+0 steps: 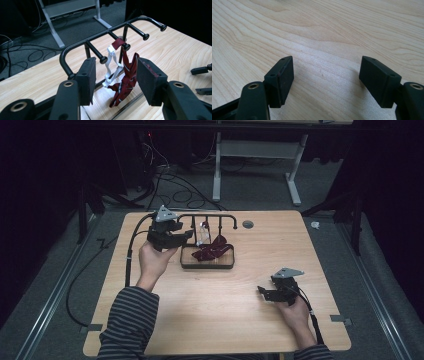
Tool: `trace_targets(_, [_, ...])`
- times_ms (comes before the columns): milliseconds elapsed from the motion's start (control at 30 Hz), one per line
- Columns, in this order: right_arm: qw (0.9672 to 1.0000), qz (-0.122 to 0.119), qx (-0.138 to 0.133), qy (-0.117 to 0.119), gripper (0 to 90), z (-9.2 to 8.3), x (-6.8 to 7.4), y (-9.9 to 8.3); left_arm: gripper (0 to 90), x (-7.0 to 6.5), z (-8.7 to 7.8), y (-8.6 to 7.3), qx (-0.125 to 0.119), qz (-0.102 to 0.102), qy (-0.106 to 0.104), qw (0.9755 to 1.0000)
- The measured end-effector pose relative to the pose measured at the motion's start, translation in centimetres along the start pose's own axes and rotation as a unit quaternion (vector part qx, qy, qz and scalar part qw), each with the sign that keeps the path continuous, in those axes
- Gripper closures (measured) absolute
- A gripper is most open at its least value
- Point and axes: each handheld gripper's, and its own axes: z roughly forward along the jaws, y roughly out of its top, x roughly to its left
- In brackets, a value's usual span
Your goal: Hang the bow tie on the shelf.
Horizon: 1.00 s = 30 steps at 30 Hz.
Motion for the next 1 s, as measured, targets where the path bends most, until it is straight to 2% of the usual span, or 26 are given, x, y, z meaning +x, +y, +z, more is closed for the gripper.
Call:
trace_targets(67, [1.0,0.0,0.0,0.0,29.1,0.0,0.0,0.0,50.8,0.0,-0.1,-0.2,0.002,0.0,0.002,1.0])
trace_targets(167, [1.0,0.001,0.0,0.0,29.1,0.0,0.0,0.0,50.8,-0.3,-0.4,-0.5,0.001,0.014,0.013,0.9998])
trace_targets(500, [1.0,0.0,0.001,0.0,29.2,0.0,0.0,0.0,50.7,-0.5,-1.5,-0.9,-0.003,0.028,0.02,0.9994])
trace_targets(767, [1.0,-0.001,0.0,0.0,29.2,0.0,0.0,0.0,50.6,-0.4,-2.5,-1.5,-0.012,0.02,0.023,0.9995])
trace_targets(1000, [1.0,-0.001,0.0,0.0,29.2,0.0,0.0,0.0,50.7,-0.4,-3.3,-2.1,-0.019,0.021,0.03,0.9991])
